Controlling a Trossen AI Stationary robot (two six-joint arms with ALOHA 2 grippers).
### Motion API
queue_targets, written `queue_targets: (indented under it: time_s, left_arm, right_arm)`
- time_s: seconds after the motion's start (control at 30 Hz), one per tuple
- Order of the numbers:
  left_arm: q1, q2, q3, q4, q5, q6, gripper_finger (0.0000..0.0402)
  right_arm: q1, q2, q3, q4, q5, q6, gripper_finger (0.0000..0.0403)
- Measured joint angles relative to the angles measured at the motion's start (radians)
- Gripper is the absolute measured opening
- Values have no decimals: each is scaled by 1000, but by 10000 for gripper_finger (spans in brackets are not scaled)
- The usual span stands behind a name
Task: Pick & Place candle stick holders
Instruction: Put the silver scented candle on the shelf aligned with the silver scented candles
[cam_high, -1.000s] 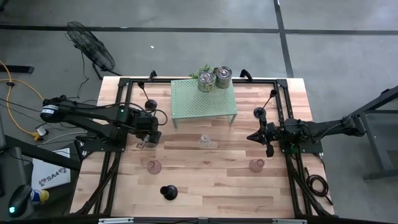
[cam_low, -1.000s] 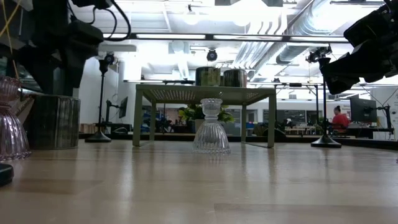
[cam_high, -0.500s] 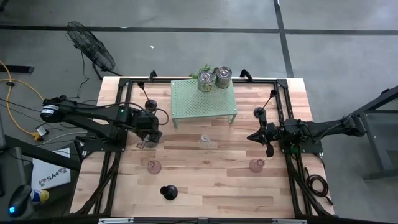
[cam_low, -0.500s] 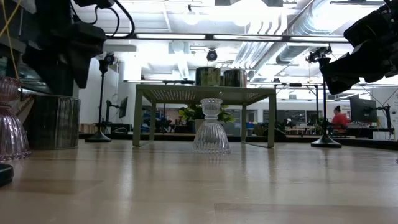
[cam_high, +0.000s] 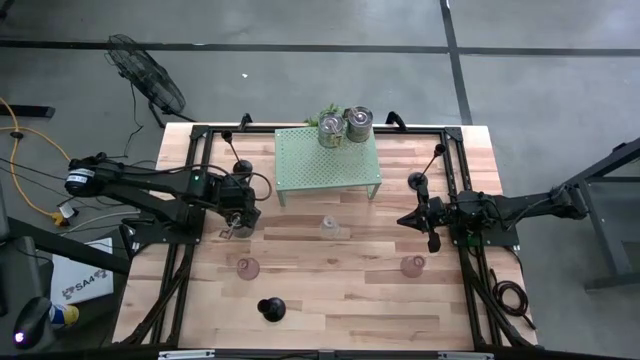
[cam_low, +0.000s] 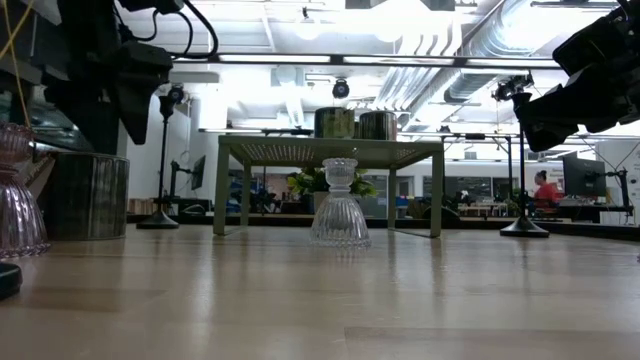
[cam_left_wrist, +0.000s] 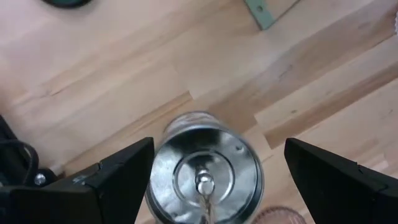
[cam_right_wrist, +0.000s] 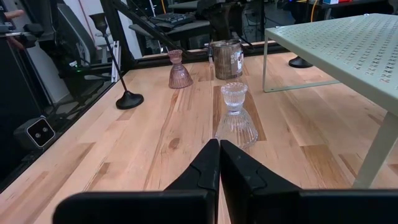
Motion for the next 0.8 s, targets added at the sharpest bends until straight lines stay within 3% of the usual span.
queue_targets:
  time_s: [0.2,0.37,0.8]
  left_arm:
    - [-4,0,0,-42,36,-19,359]
    - [-34,0,0,-42,-9,-24,395]
    - [-48,9,0,-63,12,-48,399]
  right_arm:
    - [0,0,0,0,0,0,5]
    - [0,0,0,0,0,0,3]
    - [0,0,0,0,0,0,5]
